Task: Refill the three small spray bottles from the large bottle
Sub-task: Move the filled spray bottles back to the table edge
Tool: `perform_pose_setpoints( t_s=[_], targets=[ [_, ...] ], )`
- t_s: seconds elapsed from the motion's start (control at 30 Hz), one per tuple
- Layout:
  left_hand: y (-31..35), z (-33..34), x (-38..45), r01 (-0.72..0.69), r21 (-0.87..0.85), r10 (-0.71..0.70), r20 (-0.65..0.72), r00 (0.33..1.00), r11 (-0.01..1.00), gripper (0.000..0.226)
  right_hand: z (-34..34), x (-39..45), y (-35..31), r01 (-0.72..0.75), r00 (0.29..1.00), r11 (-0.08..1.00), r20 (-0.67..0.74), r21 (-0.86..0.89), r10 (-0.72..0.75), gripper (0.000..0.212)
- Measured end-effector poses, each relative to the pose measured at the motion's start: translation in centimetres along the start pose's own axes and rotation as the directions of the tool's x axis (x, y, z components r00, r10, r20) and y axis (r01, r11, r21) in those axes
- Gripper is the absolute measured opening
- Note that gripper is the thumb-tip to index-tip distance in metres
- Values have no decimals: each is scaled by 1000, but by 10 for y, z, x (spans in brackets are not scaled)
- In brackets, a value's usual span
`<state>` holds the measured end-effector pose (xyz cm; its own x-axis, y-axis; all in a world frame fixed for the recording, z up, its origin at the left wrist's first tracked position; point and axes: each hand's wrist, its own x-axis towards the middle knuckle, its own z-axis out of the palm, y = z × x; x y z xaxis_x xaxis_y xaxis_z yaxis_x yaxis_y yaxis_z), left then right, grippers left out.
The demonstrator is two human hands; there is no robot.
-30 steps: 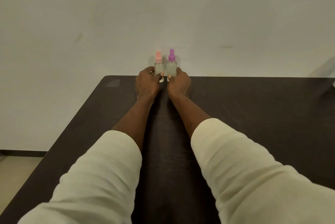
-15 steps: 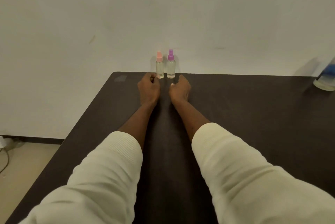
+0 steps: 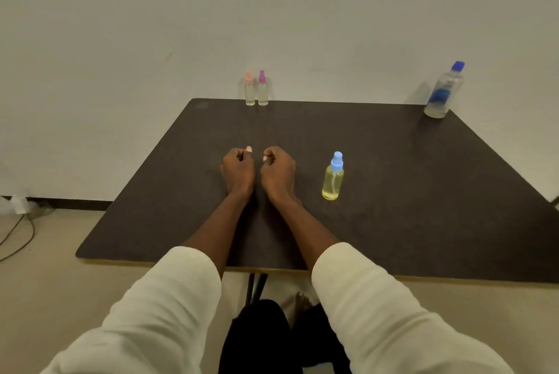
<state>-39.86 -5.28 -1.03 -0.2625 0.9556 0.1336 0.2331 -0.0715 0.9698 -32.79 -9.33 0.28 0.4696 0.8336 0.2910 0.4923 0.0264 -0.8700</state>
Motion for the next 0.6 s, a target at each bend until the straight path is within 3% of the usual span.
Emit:
perform_pose_setpoints(
  t_s=[0.2,0.33,0.43,0.6],
  targets=[
    [12,-8,-79,-55,5,54,45,998,998,31,-56,-70,16,77,997,997,-3,16,-77,15],
    [17,-1,-114,-144,98,131,128,983,985,31,-90,-81,29,-8,992,998,-126,58,15,10],
    [16,4,-125,-214,146,183,199,963,966,27,-110,-79,40,-126,967,990,-217,59,136,24],
    [18,7,-121,-254,263,194,232,953,931,19,-121,-66,53,-187,967,982,-179,-20,180,57]
  ],
)
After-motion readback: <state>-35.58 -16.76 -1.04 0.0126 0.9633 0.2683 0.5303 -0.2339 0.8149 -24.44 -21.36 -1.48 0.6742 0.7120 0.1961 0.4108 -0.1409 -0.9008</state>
